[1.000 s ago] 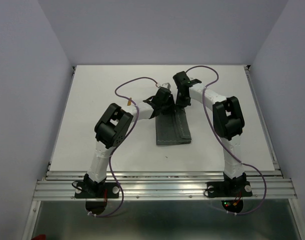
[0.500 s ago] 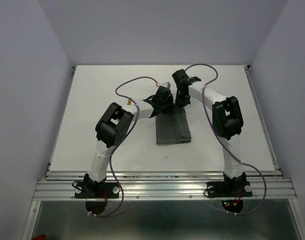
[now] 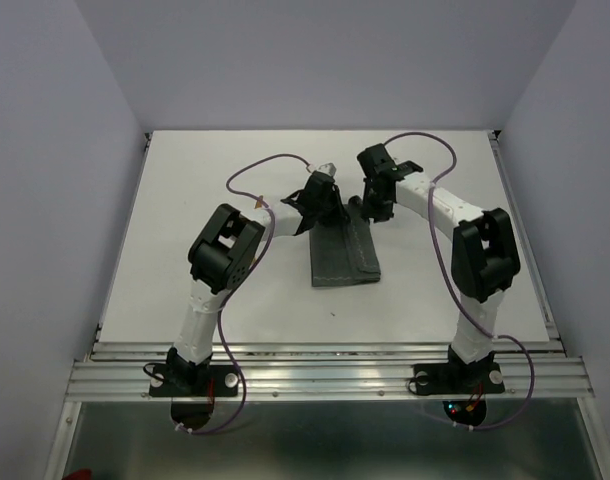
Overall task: Fold the napkin into a case and place the utensils inside
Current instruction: Smooth out the 2/3-rectangle-folded napkin at the center of the board.
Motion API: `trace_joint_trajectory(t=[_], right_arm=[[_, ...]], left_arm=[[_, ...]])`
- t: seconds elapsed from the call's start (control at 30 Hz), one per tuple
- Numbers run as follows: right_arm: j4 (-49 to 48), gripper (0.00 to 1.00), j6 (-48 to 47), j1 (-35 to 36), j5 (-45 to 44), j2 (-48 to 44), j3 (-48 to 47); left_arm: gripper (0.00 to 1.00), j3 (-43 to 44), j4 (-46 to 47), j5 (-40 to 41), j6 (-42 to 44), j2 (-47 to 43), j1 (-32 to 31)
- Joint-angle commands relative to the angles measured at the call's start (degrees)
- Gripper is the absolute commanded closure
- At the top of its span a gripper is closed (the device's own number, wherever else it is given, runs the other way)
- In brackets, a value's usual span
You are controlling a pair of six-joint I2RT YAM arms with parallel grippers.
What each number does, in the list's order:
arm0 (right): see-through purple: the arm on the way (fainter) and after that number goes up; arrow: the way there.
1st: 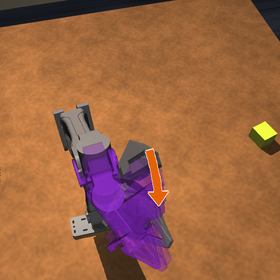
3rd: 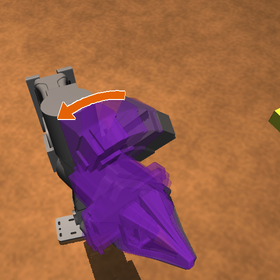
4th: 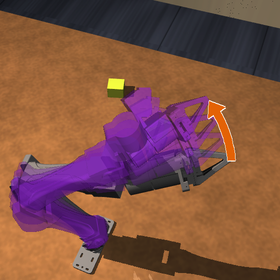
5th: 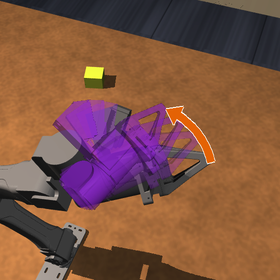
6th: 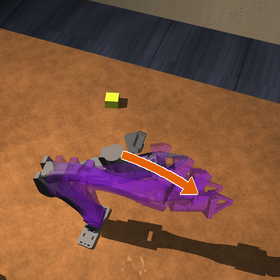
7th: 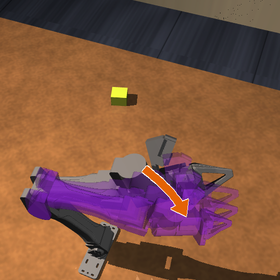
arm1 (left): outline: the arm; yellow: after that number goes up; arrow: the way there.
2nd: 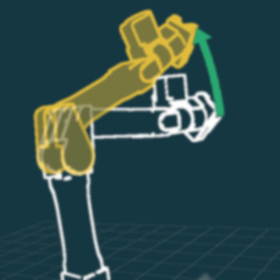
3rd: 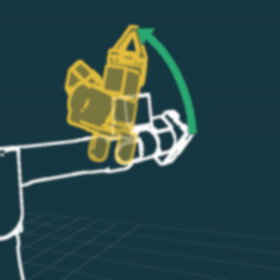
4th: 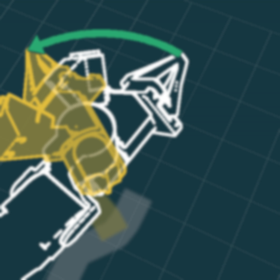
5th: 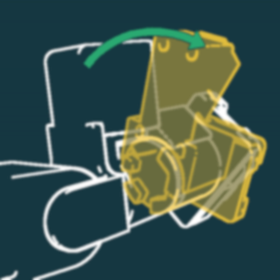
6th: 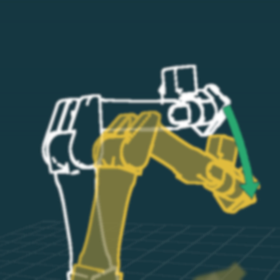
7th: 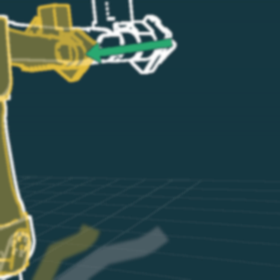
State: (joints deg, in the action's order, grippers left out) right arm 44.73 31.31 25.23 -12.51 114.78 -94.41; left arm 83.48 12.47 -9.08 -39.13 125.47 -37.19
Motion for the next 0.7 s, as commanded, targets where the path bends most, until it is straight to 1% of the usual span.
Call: trace_joint_trajectory(t=[0.0, 0.03, 0.1, 0.13, 0.3, 0.47, 0.67], right_arm=[[-3.1, 0.67, 0.9, 0.5, 0.1, -9.5, 8.6], [-4.1, 0.67, 0.9, 0.5, 1.2, -11.0, 13.6], [-6.0, 0.67, 1.8, 0.5, 2.7, -14.7, 18.4], [-7.7, 0.67, 2.0, 0.5, 3.8, -15.7, 23.1], [-12.6, 0.66, 4.3, 3.0, 7.5, -21.1, 32.9], [-17.3, 0.66, 5.7, 3.5, 10.7, -23.0, 39.1], [-19.0, 0.66, 7.0, 4.0, 10.1, -25.7, 41.6]], left_arm=[[1.0, 1.2, 0.5, -0.4, 2.5, -1.8, 0.4], [1.0, 1.6, 0.1, -0.8, 2.8, -1.9, 0.5], [1.0, 2.5, -0.3, -2.2, 4.0, -1.5, 0.9], [1.0, 2.9, -0.7, -2.7, 4.2, -1.3, 1.0], [1.0, 4.9, -2.2, -3.3, 5.4, 0.2, 1.2], [1.0, 5.6, -2.6, -4.1, 5.8, 1.0, 1.2], [1.0, 7.7, -4.6, -3.6, 6.7, 2.3, 1.2]])
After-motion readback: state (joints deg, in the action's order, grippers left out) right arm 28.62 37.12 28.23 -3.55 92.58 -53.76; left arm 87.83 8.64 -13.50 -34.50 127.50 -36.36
